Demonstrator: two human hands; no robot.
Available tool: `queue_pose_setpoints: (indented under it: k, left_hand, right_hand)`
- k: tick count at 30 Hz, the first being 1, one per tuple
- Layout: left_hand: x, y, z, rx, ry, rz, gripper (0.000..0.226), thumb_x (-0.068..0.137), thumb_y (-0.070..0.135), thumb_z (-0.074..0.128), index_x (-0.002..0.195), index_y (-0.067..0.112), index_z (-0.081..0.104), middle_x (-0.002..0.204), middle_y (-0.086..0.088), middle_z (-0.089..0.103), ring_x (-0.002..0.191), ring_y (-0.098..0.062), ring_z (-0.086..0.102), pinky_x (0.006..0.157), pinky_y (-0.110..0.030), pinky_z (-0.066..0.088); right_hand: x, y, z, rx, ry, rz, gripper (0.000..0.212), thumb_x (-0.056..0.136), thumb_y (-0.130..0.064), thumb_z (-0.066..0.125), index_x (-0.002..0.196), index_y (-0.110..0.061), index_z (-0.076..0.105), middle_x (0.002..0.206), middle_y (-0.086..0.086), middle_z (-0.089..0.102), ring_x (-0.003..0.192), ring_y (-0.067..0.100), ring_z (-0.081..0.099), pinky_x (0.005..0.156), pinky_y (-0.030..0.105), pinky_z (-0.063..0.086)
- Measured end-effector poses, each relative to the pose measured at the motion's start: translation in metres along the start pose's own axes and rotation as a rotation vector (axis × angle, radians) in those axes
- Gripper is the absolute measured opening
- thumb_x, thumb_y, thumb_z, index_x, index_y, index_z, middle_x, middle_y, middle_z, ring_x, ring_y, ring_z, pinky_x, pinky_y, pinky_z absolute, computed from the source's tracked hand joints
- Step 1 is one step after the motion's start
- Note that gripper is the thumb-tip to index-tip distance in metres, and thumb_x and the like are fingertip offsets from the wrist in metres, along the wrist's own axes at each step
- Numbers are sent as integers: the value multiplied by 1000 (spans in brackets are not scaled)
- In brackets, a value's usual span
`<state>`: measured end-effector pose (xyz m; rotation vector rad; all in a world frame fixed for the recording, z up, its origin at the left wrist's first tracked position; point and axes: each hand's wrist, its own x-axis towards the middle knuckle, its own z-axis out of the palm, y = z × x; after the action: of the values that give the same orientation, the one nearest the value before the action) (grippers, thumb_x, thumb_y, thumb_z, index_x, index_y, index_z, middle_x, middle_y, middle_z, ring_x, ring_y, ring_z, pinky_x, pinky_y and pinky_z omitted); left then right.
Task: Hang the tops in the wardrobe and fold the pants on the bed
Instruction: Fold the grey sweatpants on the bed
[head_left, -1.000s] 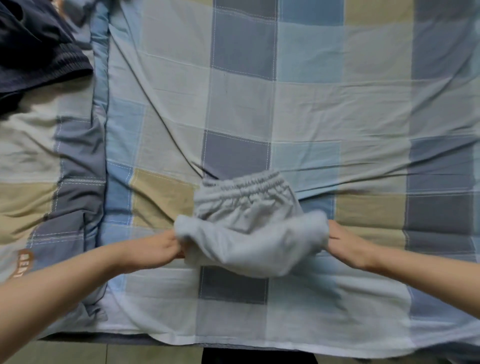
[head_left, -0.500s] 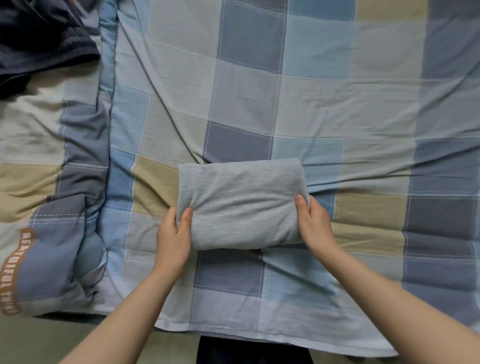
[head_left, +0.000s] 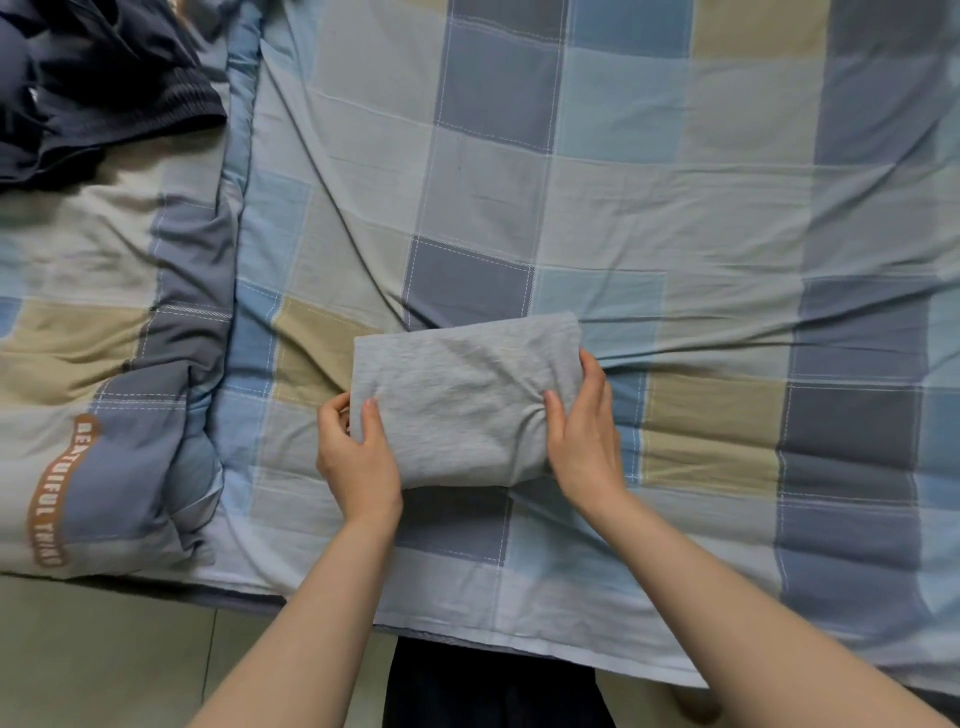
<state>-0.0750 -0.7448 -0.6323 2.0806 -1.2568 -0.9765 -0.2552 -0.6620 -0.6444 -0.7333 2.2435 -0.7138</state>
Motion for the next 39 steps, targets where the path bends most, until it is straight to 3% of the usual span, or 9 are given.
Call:
queue_pose_setpoints:
  k: [3, 7, 11, 17, 26, 30, 34, 37, 39]
  left_hand:
    - [-17, 14, -15, 3, -18, 26, 8, 96, 21, 59, 103, 22, 55, 101, 7, 58, 94, -5, 51, 74, -7, 34]
    - [-49, 43, -39, 10, -78, 62, 12, 96, 24, 58, 108, 21, 57, 102, 8, 59, 96, -1, 50, 75, -6, 33]
    - [-74, 85, -60, -22, -150, 153, 12, 97, 24, 58, 109, 24, 55, 95, 20, 55, 86, 17, 48, 71, 6, 31]
    - [-101, 148, -94, -51, -320, 256, 14, 96, 29, 58, 108, 24, 60, 96, 15, 63, 87, 2, 57, 70, -5, 41]
    - [-149, 240, -175, -167, -559, 483, 6, 94, 22, 62, 100, 23, 61, 93, 15, 64, 83, 12, 57, 71, -3, 40]
    - [-188, 256, -219, -154, -696, 585, 6, 94, 24, 62, 100, 23, 61, 93, 14, 64, 83, 10, 58, 70, -4, 42]
    - [-241, 256, -253, -139, -859, 638, 11, 94, 25, 63, 101, 32, 59, 98, 14, 64, 89, 8, 59, 74, -7, 44]
    - [-285, 247, -270, -158, -1023, 627, 18, 93, 27, 63, 109, 35, 58, 108, 0, 66, 102, -15, 62, 81, -32, 50]
    - [-320, 235, -282, -127, -1132, 673, 23, 94, 29, 62, 115, 35, 57, 113, -6, 66, 108, -22, 62, 82, -35, 50]
  right_hand:
    - [-16, -8, -22, -49, -8, -60, 54, 98, -30, 47, 147, -23, 26, 141, 7, 39, 119, 32, 49, 92, 41, 41]
    - [-55, -17, -65, -28, 17, -72, 51, 97, -27, 49, 145, -17, 32, 140, 8, 43, 121, 28, 48, 96, 38, 39]
    - [-92, -33, -109, 25, 132, -81, 51, 97, -24, 51, 143, -14, 34, 140, 7, 45, 123, 19, 44, 91, 16, 31]
    - [-146, -70, -165, 132, 327, -41, 48, 97, -25, 50, 142, -18, 34, 139, 2, 43, 120, 0, 39, 87, -8, 20]
    - [-268, -139, -222, 304, 653, 71, 45, 98, -28, 49, 140, -20, 36, 138, -7, 44, 122, 2, 42, 94, 12, 34]
    - [-344, -152, -238, 361, 816, 150, 42, 97, -23, 52, 137, -16, 41, 133, -8, 46, 118, -3, 42, 93, 2, 30]
    - [-430, -147, -249, 382, 962, 257, 40, 96, -18, 53, 135, -12, 44, 134, 2, 52, 121, 14, 49, 100, 26, 40]
    - [-494, -137, -250, 382, 1076, 342, 40, 95, -22, 53, 133, -15, 45, 126, -4, 53, 110, 2, 49, 88, 8, 37]
    - [-542, -127, -247, 375, 1166, 410, 39, 95, -23, 53, 133, -14, 46, 120, -6, 54, 102, -4, 48, 79, -2, 34]
